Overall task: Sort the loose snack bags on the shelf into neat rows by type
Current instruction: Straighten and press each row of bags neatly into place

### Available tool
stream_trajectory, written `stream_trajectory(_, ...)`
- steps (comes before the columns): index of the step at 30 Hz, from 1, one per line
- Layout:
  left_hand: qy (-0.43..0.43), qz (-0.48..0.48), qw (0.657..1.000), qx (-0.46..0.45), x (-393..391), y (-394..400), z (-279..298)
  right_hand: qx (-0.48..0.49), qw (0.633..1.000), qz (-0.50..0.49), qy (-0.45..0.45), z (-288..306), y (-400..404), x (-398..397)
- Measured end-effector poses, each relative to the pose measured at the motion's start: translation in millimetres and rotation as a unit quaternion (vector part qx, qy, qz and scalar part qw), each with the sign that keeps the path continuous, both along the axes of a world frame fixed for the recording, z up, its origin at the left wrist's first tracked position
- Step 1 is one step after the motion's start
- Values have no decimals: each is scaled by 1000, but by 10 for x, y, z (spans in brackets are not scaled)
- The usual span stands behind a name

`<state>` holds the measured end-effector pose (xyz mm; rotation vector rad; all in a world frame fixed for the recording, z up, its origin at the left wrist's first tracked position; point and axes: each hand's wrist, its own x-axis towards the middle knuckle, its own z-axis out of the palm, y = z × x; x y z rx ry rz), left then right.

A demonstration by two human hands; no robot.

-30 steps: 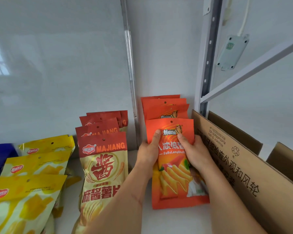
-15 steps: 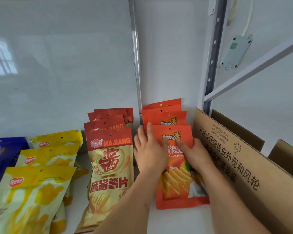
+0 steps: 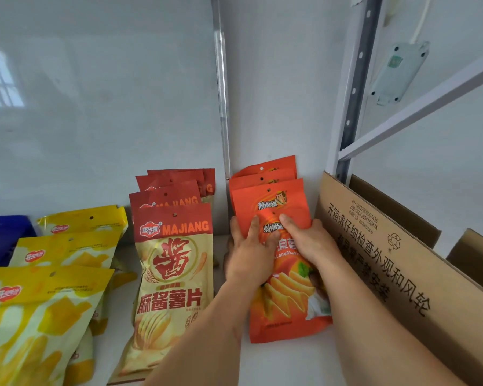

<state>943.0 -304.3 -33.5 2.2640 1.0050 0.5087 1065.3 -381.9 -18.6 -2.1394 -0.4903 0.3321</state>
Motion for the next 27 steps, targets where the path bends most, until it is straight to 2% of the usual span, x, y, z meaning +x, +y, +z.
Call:
stream_trajectory(9, -5, 17, 999, -34, -5, -4, 7, -5, 1000, -28, 3, 17, 30, -50)
stream_trajectory(18, -104, 42, 992, -51, -298, -425, 174, 15, 999, -36, -23, 78, -162, -95)
stream_trajectory(22, -92, 42, 991, -84, -434, -647, 3, 31, 998, -26, -37, 41, -348, -172)
stream_trajectory(27, -91, 49, 993, -50, -446, -721, -142, 20, 998, -4, -54, -108, -455, -259)
